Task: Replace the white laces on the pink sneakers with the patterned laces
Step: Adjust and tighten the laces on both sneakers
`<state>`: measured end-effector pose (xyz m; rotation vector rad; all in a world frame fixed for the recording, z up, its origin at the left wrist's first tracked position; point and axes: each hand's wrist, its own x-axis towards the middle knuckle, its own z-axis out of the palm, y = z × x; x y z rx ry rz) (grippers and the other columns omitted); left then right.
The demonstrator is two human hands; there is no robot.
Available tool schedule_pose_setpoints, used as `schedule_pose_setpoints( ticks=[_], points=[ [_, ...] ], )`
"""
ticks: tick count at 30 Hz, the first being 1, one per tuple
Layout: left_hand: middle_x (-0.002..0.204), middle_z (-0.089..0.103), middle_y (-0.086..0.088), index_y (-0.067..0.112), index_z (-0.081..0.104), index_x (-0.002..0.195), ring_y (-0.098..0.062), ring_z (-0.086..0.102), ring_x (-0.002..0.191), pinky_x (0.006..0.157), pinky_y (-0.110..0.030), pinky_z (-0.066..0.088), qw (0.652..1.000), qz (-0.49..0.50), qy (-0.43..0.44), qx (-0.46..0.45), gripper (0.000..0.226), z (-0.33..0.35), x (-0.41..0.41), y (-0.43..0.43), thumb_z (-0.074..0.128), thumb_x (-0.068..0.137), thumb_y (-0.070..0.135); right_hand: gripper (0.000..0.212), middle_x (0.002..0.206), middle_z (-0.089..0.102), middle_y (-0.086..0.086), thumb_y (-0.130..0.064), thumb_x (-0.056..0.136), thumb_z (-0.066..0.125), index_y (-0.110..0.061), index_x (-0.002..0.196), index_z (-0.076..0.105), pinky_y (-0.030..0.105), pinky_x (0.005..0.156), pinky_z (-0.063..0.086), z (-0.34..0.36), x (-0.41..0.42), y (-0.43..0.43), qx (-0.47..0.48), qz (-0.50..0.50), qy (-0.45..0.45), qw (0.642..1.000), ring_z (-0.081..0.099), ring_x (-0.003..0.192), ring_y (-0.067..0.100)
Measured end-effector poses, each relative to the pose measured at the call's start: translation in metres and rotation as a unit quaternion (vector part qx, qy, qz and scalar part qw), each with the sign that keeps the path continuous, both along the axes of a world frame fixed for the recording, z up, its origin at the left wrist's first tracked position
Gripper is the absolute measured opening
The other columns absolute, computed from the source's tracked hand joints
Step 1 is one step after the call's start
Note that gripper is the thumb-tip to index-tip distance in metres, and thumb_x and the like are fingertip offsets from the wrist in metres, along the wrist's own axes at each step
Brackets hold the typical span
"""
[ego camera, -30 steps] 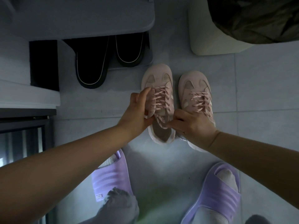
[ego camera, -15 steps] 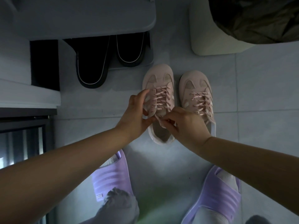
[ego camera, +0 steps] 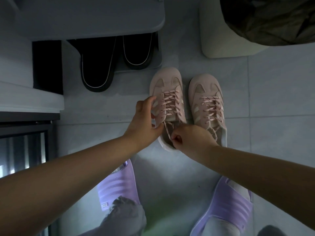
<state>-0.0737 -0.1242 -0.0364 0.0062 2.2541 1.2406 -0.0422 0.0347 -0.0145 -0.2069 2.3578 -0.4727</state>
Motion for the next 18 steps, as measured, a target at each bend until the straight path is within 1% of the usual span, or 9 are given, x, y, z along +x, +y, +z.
schedule_pose_setpoints(
  ticks=[3, 4, 5, 7, 8, 10, 12, 15, 18],
  points=[
    [0.121, 0.025, 0.004, 0.021, 0.023, 0.138, -0.009, 0.045, 0.097, 0.079, -0.013, 0.042, 1.000, 0.005, 0.010, 0.007, 0.081, 0.002, 0.001, 0.002, 0.074, 0.074, 0.024, 0.029, 0.094, 0.068, -0.002, -0.035, 0.095, 0.040, -0.024, 0.097, 0.066, 0.034, 0.074, 0.053, 0.001, -0.002, 0.006, 0.004, -0.002, 0.044, 0.999, 0.063, 0.085, 0.021],
    [0.121, 0.025, 0.005, 0.021, 0.024, 0.138, -0.009, 0.045, 0.097, 0.080, -0.015, 0.042, 1.000, 0.006, 0.018, 0.003, 0.083, 0.002, 0.002, 0.003, 0.075, 0.073, 0.027, 0.029, 0.093, 0.068, -0.001, -0.035, 0.095, 0.041, -0.023, 0.099, 0.067, 0.034, 0.072, 0.054, 0.002, -0.001, 0.008, -0.012, -0.003, 0.091, 0.996, 0.064, 0.082, 0.023],
    [0.121, 0.025, 0.004, 0.021, 0.024, 0.138, -0.010, 0.044, 0.097, 0.082, -0.017, 0.042, 1.000, 0.007, 0.025, -0.002, 0.085, 0.002, 0.002, 0.004, 0.076, 0.071, 0.031, 0.025, 0.089, 0.069, 0.001, -0.033, 0.093, 0.046, -0.021, 0.098, 0.068, 0.035, 0.064, 0.055, 0.002, -0.002, 0.011, -0.040, 0.000, 0.167, 0.985, 0.066, 0.074, 0.025],
    [0.126, 0.028, -0.002, 0.020, 0.025, 0.138, -0.012, 0.045, 0.098, 0.084, -0.021, 0.042, 0.999, 0.016, 0.032, -0.014, 0.086, 0.002, 0.003, 0.006, 0.076, 0.070, 0.031, 0.012, 0.079, 0.067, 0.004, -0.024, 0.079, 0.068, -0.018, 0.090, 0.071, 0.033, 0.047, 0.054, 0.003, -0.008, 0.016, -0.058, 0.050, 0.275, 0.958, 0.063, 0.054, 0.027],
    [0.127, 0.028, -0.005, 0.019, 0.024, 0.138, -0.013, 0.045, 0.099, 0.085, -0.022, 0.042, 0.999, 0.022, 0.029, -0.022, 0.086, 0.001, 0.003, 0.008, 0.077, 0.070, 0.029, 0.021, 0.078, 0.066, 0.005, -0.020, 0.067, 0.080, -0.018, 0.087, 0.072, 0.031, 0.045, 0.052, 0.002, -0.012, 0.019, -0.044, 0.088, 0.300, 0.949, 0.062, 0.050, 0.027],
    [0.128, 0.026, -0.005, 0.020, 0.020, 0.139, -0.015, 0.047, 0.097, 0.080, -0.021, 0.042, 0.999, 0.029, 0.003, -0.041, 0.089, 0.000, 0.005, 0.010, 0.076, 0.070, 0.029, 0.038, 0.081, 0.065, 0.007, -0.022, 0.048, 0.089, -0.020, 0.083, 0.073, 0.030, 0.044, 0.051, -0.005, -0.022, 0.018, -0.006, 0.141, 0.294, 0.945, 0.061, 0.049, 0.025],
    [0.126, 0.023, -0.004, 0.021, 0.013, 0.142, -0.017, 0.048, 0.096, 0.078, -0.019, 0.040, 0.998, 0.035, -0.041, -0.045, 0.095, -0.002, 0.008, 0.012, 0.076, 0.071, 0.030, 0.030, 0.082, 0.064, 0.008, -0.018, 0.047, 0.086, -0.017, 0.073, 0.072, 0.028, 0.043, 0.050, -0.008, -0.030, 0.011, 0.020, 0.168, 0.286, 0.943, 0.058, 0.046, 0.023],
    [0.126, 0.022, -0.005, 0.026, 0.006, 0.144, -0.015, 0.045, 0.096, 0.081, -0.018, 0.040, 0.996, 0.037, -0.076, -0.039, 0.098, -0.005, 0.008, 0.016, 0.075, 0.074, 0.028, 0.010, 0.077, 0.065, 0.007, -0.015, 0.052, 0.068, -0.014, 0.062, 0.068, 0.022, 0.041, 0.043, -0.012, -0.035, 0.008, 0.024, 0.206, 0.305, 0.930, 0.055, 0.042, 0.020],
    [0.130, 0.021, -0.008, 0.028, 0.004, 0.144, -0.017, 0.046, 0.096, 0.083, -0.020, 0.040, 0.995, 0.043, -0.082, -0.041, 0.099, -0.004, 0.003, 0.017, 0.074, 0.075, 0.024, 0.010, 0.075, 0.065, 0.005, -0.016, 0.057, 0.060, -0.016, 0.061, 0.069, 0.020, 0.040, 0.042, -0.012, -0.036, 0.012, 0.008, 0.228, 0.340, 0.912, 0.054, 0.041, 0.019]
  ],
)
